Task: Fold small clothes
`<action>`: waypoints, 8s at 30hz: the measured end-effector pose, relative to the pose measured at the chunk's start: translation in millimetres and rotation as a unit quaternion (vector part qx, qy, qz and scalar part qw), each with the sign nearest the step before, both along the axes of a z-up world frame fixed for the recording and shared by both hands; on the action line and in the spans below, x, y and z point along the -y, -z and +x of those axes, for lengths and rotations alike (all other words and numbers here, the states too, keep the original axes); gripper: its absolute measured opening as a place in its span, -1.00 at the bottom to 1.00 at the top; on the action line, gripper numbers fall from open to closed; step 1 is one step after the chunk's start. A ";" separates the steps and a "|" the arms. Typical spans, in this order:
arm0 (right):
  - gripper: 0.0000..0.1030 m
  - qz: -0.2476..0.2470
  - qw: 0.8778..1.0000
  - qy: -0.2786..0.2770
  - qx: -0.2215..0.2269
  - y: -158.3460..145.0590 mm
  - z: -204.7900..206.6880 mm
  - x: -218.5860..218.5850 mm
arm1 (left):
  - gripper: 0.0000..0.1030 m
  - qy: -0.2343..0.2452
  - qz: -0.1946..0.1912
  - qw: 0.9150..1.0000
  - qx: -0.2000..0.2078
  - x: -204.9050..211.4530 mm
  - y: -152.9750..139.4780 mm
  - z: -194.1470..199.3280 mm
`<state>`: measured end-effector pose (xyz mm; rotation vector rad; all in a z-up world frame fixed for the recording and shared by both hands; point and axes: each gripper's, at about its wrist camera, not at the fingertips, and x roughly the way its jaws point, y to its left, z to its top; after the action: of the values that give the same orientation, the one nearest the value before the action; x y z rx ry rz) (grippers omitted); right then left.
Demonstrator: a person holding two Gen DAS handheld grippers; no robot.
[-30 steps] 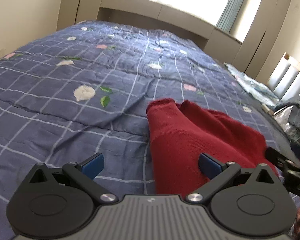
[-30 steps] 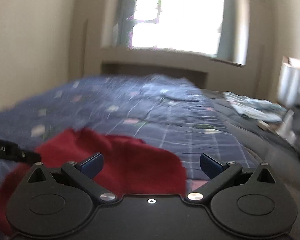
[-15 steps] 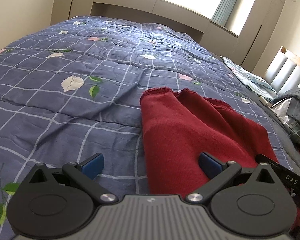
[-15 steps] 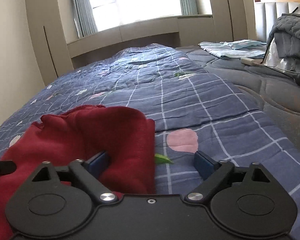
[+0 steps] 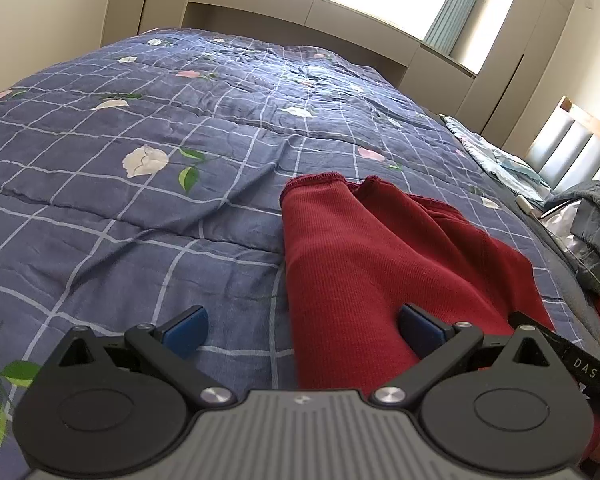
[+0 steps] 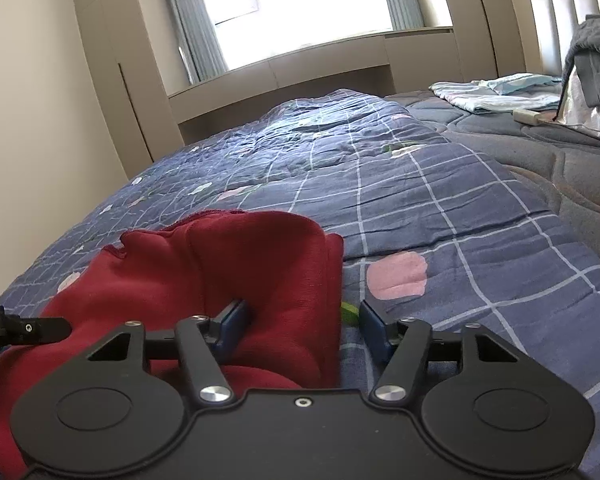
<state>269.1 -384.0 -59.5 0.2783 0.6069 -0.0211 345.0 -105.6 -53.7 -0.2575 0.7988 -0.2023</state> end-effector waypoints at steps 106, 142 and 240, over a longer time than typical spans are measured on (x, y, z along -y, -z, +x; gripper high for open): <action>-0.04 -0.021 0.994 -0.106 0.016 -20.8 70.9 -235.5 | 0.16 -0.045 0.004 0.999 -0.006 -209.4 -36.5 -12.0; 0.99 -0.063 0.980 -0.108 0.157 -122.7 -158.0 -214.8 | 0.99 -0.088 0.096 0.983 0.127 -149.3 -105.2 -216.2; 0.99 -0.097 0.983 -0.058 0.144 -74.9 -241.7 -213.0 | 0.99 -0.111 0.129 0.977 0.127 -145.9 -61.8 -291.4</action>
<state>27.4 -171.0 15.4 0.0540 0.3294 0.0706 53.5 40.4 8.2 -0.0715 0.5291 0.0795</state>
